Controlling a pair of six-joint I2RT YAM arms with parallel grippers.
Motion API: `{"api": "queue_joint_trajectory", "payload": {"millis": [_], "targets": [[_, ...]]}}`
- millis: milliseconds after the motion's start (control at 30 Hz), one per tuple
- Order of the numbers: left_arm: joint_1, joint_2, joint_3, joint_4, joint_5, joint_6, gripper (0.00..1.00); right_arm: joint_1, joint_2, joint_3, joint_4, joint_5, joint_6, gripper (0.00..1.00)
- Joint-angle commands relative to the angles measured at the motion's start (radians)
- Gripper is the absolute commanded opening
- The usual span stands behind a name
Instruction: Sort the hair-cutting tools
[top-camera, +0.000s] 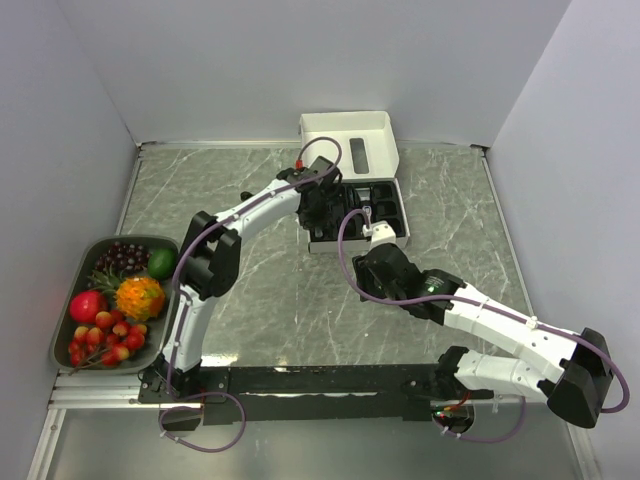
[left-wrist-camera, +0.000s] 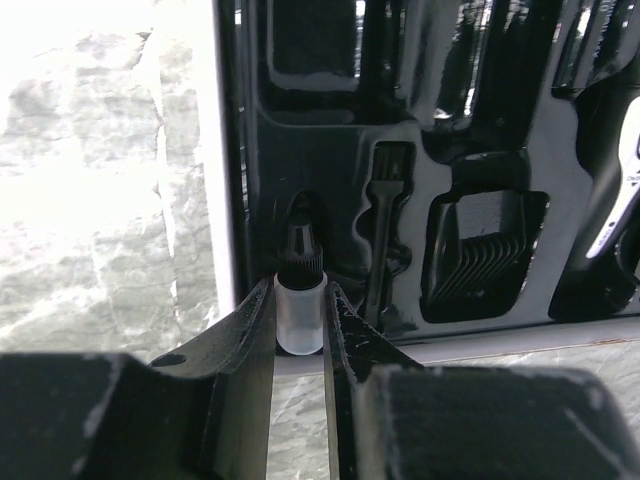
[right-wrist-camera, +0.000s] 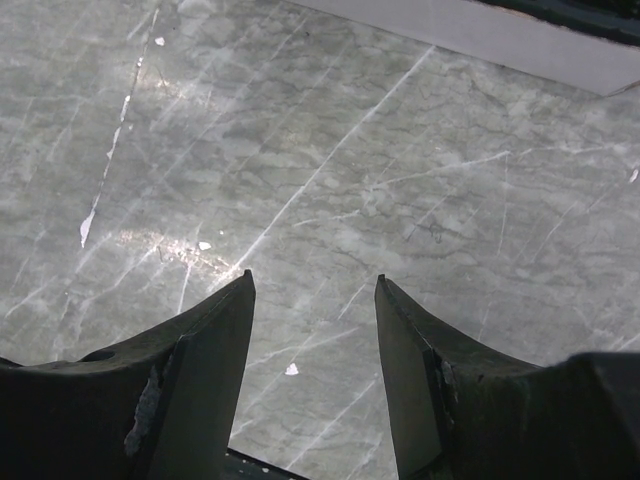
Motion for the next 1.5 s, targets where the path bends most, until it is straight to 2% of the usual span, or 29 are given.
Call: {"api": "queue_joint_trajectory", "payload": {"millis": [0, 267, 533, 933, 1467], "targets": [[-0.011, 0.035, 0.021, 0.000, 0.015, 0.012, 0.14, -0.002, -0.004, -0.017, 0.027, -0.003, 0.016, 0.60], [-0.016, 0.052, 0.033, -0.013, 0.008, 0.014, 0.16, -0.002, -0.006, -0.021, 0.025, 0.001, 0.015, 0.64], [-0.016, 0.015, -0.016, -0.013, -0.014, 0.015, 0.27, -0.003, 0.007, -0.020, 0.036, -0.008, 0.018, 0.66], [-0.016, -0.043, -0.010, -0.026, -0.049, 0.021, 0.44, -0.003, 0.019, -0.020, 0.041, -0.017, 0.021, 0.67], [-0.008, -0.094, 0.025, -0.084, -0.146, 0.030, 0.50, -0.002, 0.074, 0.046, 0.038, -0.018, 0.000, 0.67]]}}
